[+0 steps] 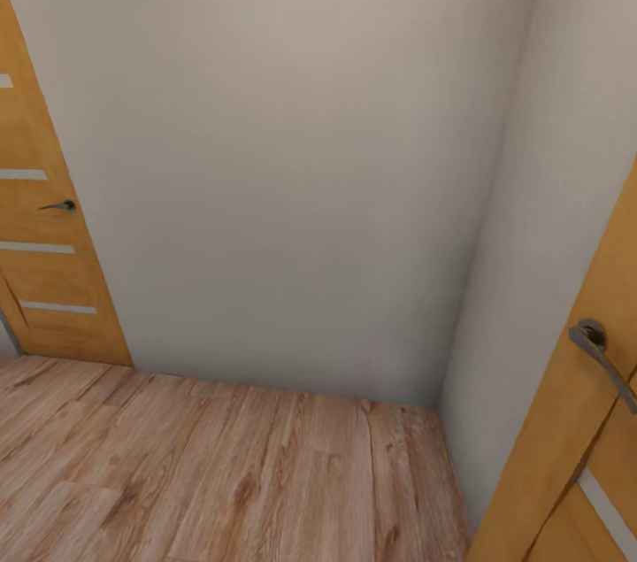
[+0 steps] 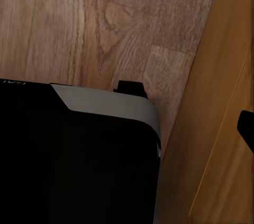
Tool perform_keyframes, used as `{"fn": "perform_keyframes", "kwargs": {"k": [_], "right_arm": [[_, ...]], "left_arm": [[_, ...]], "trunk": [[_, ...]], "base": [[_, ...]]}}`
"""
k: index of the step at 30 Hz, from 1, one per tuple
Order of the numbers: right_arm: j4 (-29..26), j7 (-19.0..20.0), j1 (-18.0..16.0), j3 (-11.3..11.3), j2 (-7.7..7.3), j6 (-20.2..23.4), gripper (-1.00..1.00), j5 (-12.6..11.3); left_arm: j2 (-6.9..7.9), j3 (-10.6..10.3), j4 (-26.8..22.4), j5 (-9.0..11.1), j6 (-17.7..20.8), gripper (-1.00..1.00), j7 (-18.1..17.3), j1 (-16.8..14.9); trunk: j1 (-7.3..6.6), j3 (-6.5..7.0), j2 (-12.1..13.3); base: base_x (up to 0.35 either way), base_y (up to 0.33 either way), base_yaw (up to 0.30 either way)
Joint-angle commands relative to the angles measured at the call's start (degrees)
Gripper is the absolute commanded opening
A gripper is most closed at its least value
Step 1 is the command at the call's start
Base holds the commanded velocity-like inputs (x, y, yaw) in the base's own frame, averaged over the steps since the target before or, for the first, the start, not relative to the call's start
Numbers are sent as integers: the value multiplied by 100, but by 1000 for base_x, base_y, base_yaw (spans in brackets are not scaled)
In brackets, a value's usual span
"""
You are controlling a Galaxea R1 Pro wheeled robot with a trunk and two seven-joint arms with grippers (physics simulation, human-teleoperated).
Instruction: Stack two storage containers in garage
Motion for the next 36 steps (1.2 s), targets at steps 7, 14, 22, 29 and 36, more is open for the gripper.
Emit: {"fn": "perform_keyframes", "kwargs": {"k": [7,14,22,29,36], "right_arm": [[17,-4,-6,48,5,-30,100,-48],[17,-4,-7,48,6,-30,100,-46],[17,-4,-6,48,6,-30,100,-46],[17,-4,-6,48,6,-30,100,-46],[17,-4,-6,48,6,-30,100,-46]], "left_arm": [[6,29,-3,49,20,100,7,-3],[7,29,-3,49,20,100,7,-3],[7,29,-3,49,20,100,7,-3],[7,29,-3,49,20,100,7,-3],[7,29,-3,49,18,100,7,-3]], "trunk": [[3,-6,-3],[3,-6,-3],[3,-6,-3],[3,-6,-3],[3,-6,-3]], "base": [[322,0,154],[322,0,264],[318,0,269],[304,0,269],[292,0,269]]}}
